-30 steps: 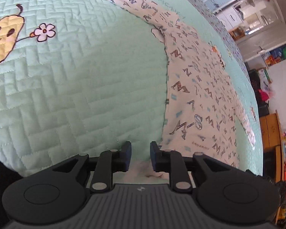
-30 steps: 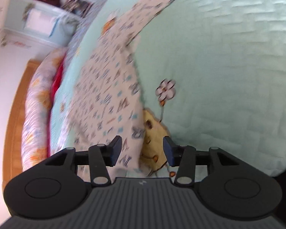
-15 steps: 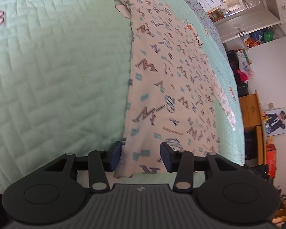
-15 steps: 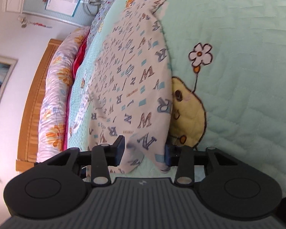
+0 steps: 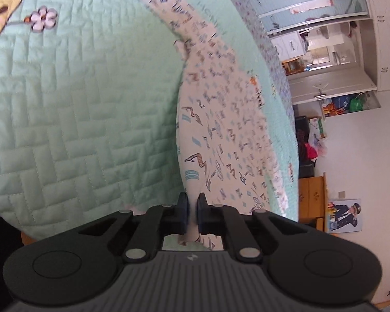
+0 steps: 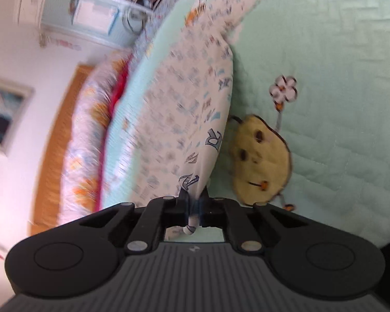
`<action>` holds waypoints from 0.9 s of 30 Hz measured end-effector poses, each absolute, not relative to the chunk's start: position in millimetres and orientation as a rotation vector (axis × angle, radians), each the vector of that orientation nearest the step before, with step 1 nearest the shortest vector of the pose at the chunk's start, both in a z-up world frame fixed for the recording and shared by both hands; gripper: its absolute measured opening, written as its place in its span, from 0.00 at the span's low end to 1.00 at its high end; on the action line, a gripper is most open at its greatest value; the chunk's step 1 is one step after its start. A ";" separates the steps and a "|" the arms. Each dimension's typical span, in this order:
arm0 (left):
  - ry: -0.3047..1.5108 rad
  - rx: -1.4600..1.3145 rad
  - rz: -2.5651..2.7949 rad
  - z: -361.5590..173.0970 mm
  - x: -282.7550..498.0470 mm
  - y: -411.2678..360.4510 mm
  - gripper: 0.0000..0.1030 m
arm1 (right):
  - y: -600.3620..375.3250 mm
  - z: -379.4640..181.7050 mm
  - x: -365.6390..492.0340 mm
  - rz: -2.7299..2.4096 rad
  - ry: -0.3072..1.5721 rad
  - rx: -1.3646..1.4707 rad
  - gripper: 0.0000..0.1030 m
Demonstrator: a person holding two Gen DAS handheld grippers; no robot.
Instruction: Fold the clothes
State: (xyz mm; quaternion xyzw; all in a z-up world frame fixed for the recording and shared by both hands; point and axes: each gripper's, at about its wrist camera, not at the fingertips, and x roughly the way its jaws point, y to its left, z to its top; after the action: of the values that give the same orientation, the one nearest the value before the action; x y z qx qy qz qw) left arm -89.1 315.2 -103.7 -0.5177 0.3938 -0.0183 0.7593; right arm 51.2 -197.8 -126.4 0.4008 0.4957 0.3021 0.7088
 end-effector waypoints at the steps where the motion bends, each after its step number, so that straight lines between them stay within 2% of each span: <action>1: 0.849 -1.137 -0.042 -96.9 -86.5 317.1 0.06 | -201.1 -118.2 53.1 0.668 1.093 0.927 0.06; 5: 0.837 -1.162 0.004 -83.1 -48.5 328.3 0.08 | -200.3 -91.9 78.8 0.618 1.093 1.052 0.06; 11: 0.918 -1.239 0.186 -118.9 6.3 351.8 0.08 | -172.6 -103.0 139.7 0.421 1.147 1.128 0.06; 19: 0.955 -1.155 0.113 -127.1 -22.0 339.6 0.09 | -159.2 -119.4 139.4 0.379 1.174 1.155 0.06; 23: 0.944 -1.210 0.082 -137.2 -32.7 340.0 0.29 | -165.9 -120.4 131.5 0.391 1.178 1.137 0.06; 25: 0.920 -1.255 0.054 -136.4 -31.7 338.1 0.32 | -167.8 -122.4 129.3 0.394 1.185 1.129 0.06; 27: 0.901 -1.272 0.026 -131.2 -26.3 333.6 0.40 | -167.7 -123.8 127.8 0.401 1.191 1.125 0.06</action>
State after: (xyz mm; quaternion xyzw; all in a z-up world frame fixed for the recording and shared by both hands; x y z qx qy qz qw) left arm -26.3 333.6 -131.2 -0.5737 0.4062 0.0119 0.7112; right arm 127.8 -167.7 -123.8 0.4981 0.5274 0.1777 0.6649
